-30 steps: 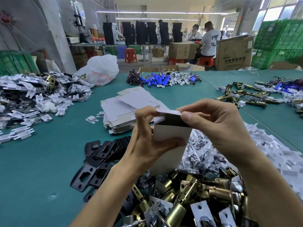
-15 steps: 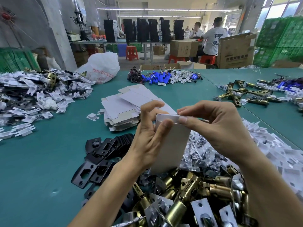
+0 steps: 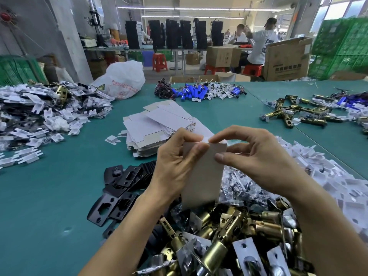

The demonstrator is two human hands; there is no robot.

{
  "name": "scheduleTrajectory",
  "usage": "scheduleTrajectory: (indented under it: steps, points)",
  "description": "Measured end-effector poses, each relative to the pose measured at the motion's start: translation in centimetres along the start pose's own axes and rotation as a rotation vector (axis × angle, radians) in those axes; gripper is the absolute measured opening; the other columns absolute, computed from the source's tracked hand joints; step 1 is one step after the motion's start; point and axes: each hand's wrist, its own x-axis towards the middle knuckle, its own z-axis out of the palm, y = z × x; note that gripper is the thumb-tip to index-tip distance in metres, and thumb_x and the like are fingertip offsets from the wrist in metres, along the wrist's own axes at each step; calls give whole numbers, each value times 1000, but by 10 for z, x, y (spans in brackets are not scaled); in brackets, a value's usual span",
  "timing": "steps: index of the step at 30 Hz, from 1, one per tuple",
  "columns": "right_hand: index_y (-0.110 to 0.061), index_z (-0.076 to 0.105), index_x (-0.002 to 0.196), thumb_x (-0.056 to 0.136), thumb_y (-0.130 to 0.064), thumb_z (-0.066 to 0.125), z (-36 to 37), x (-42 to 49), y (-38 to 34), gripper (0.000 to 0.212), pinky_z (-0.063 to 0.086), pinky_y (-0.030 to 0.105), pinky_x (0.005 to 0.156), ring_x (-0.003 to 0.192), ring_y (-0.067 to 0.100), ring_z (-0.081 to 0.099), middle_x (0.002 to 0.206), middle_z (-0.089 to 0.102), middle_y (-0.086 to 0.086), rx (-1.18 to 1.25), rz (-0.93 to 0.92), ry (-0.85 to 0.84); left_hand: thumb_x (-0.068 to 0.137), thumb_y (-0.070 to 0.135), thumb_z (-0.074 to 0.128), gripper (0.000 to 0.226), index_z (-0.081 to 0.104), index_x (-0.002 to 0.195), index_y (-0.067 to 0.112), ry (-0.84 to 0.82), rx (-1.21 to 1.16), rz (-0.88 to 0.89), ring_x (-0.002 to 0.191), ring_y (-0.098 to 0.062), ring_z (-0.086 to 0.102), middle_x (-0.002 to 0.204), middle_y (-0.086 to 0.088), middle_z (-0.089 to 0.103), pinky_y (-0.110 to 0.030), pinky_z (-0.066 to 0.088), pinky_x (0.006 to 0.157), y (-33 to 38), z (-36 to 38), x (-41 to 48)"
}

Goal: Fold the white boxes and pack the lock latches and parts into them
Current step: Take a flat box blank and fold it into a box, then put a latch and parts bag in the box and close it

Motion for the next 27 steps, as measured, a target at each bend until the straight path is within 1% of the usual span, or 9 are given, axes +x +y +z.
scheduleTrajectory:
  steps: [4, 6, 8, 10, 12, 15, 18, 23, 27]
  points:
    - [-31, 70, 100, 82, -3, 76, 0, 1, -3, 33, 62, 39, 72, 89, 13, 72, 102, 70, -6, -2, -88, 183, 83, 48, 73, 28, 55, 101, 36, 108, 208, 106, 106, -14, 62, 114, 3, 60, -40, 58, 81, 11, 1, 7]
    - [-35, 65, 110, 80, -4, 76, -3, 1, -4, 44, 62, 35, 76, 95, 11, 69, 108, 65, -5, -24, -129, 307, 83, 45, 73, 31, 46, 96, 37, 274, 328, 99, 93, -4, 57, 105, 6, 54, -23, 52, 72, 16, -2, 9]
    - [-35, 59, 118, 77, -3, 77, -6, 1, -5, 55, 60, 34, 83, 106, 12, 63, 113, 61, -3, -81, -183, 380, 79, 58, 70, 37, 47, 92, 31, 355, 282, -60, 74, -3, 55, 90, 6, 52, -23, 49, 61, 23, -7, 12]
    - [-36, 58, 116, 75, -3, 77, -5, 0, -8, 55, 58, 31, 89, 113, 11, 58, 115, 58, -4, -111, -235, 370, 70, 81, 63, 64, 57, 90, 20, 223, 73, -453, 60, -10, 59, 82, 1, 60, -24, 46, 49, 30, -11, 17]
    - [-41, 58, 109, 75, 1, 74, 2, -1, -11, 56, 54, 22, 93, 112, 6, 56, 112, 55, -8, -139, -270, 290, 60, 93, 45, 95, 65, 103, 11, -89, -179, -817, 65, -21, 69, 87, -9, 70, -27, 51, 50, 36, -14, 18]
    - [-31, 64, 102, 74, 13, 74, 15, -2, -13, 54, 54, 19, 90, 109, 9, 58, 109, 55, -2, -153, -274, 146, 69, 91, 38, 101, 65, 126, 12, -380, -582, -901, 102, -39, 67, 116, -25, 67, -53, 58, 83, 34, -13, 13]
    - [-19, 68, 102, 77, 6, 77, 20, -3, -17, 36, 55, 21, 89, 111, 11, 61, 110, 62, 0, -112, -195, -33, 80, 77, 49, 84, 62, 132, 12, -222, -876, -821, 107, -35, 65, 124, -20, 62, -55, 57, 84, 35, -15, 14]
    - [-38, 67, 103, 90, -28, 69, 15, -5, -20, 16, 54, 23, 88, 95, -6, 63, 99, 68, -19, -376, -2, -262, 74, 46, 76, 48, 74, 108, 12, 95, -605, -740, 92, -15, 68, 98, -3, 72, -54, 61, 79, 29, -19, 20]
    - [-46, 66, 107, 72, -64, 73, -9, -13, -20, 39, 54, 14, 77, 90, -9, 62, 97, 66, -21, -508, 219, -532, 58, 25, 87, 79, 53, 128, 18, 247, -434, -646, 69, -2, 70, 85, 8, 73, -44, 63, 66, 25, -20, 22]
